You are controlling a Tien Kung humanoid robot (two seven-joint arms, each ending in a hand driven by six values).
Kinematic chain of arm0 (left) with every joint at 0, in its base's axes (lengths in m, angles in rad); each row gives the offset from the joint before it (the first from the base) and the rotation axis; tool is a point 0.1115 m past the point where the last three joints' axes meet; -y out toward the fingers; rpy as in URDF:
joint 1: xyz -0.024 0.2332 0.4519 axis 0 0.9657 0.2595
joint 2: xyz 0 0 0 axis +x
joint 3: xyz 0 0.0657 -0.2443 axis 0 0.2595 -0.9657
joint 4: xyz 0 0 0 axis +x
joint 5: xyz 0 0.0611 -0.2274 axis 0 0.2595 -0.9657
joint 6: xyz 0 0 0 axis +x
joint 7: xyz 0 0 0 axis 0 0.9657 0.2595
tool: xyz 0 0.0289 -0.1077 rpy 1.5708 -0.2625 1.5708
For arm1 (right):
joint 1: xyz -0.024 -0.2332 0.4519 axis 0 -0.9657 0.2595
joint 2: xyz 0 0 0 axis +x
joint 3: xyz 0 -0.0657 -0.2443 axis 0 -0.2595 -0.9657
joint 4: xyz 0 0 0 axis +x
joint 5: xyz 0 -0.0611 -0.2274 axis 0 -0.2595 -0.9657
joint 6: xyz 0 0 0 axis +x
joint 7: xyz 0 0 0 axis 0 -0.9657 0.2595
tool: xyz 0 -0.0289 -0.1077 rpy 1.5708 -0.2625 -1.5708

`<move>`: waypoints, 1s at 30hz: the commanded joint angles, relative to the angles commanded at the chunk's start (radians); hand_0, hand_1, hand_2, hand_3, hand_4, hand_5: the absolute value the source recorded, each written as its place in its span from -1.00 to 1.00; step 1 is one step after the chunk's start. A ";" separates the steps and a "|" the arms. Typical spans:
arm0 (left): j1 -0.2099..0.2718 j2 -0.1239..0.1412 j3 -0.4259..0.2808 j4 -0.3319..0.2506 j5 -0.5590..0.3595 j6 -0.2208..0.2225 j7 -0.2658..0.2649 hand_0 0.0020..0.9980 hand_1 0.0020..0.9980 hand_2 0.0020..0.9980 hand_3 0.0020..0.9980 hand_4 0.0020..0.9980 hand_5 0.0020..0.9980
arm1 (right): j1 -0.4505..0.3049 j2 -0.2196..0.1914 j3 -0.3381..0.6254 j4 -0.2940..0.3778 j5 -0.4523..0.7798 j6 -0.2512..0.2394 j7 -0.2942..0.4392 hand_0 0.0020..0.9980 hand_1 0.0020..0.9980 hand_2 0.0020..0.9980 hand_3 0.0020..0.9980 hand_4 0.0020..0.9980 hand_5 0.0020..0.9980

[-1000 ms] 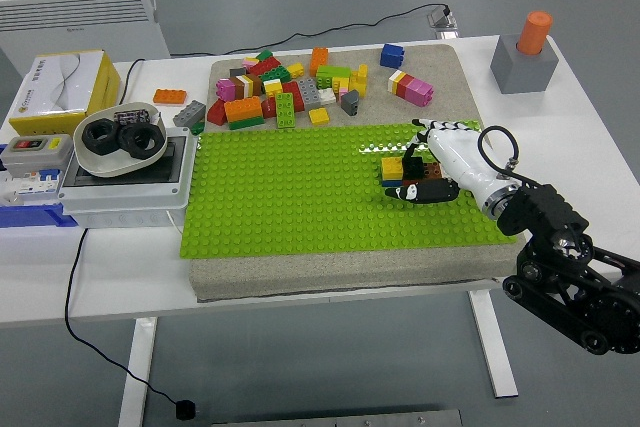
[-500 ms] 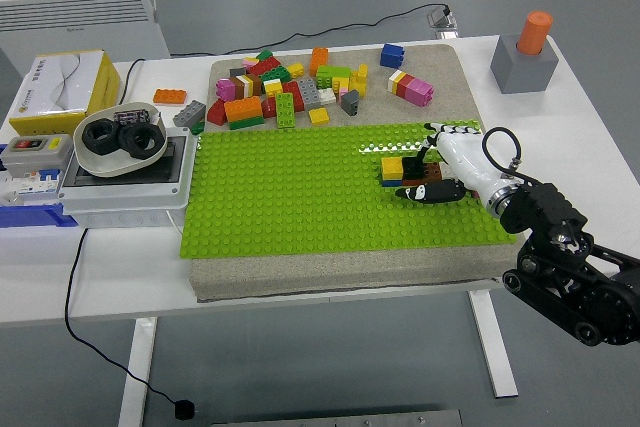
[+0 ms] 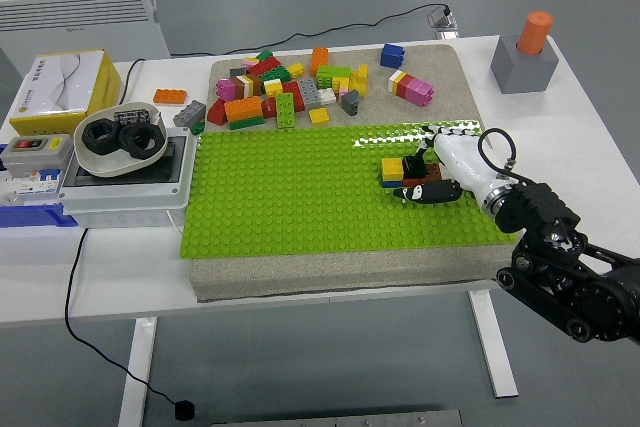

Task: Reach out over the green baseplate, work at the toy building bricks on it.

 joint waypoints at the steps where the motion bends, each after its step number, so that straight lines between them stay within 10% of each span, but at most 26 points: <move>1: 0.000 0.000 0.000 0.000 0.000 0.000 0.000 0.54 0.43 0.42 0.63 0.98 1.00 | 0.000 0.000 0.000 -0.001 0.000 0.000 0.000 0.88 0.86 0.91 0.16 0.98 0.22; 30: 0.001 -0.001 -0.001 0.000 0.001 0.000 0.001 0.54 0.43 0.42 0.63 0.98 1.00 | 0.005 0.006 -0.031 -0.015 0.063 -0.009 0.015 0.87 0.83 0.88 0.18 0.95 0.21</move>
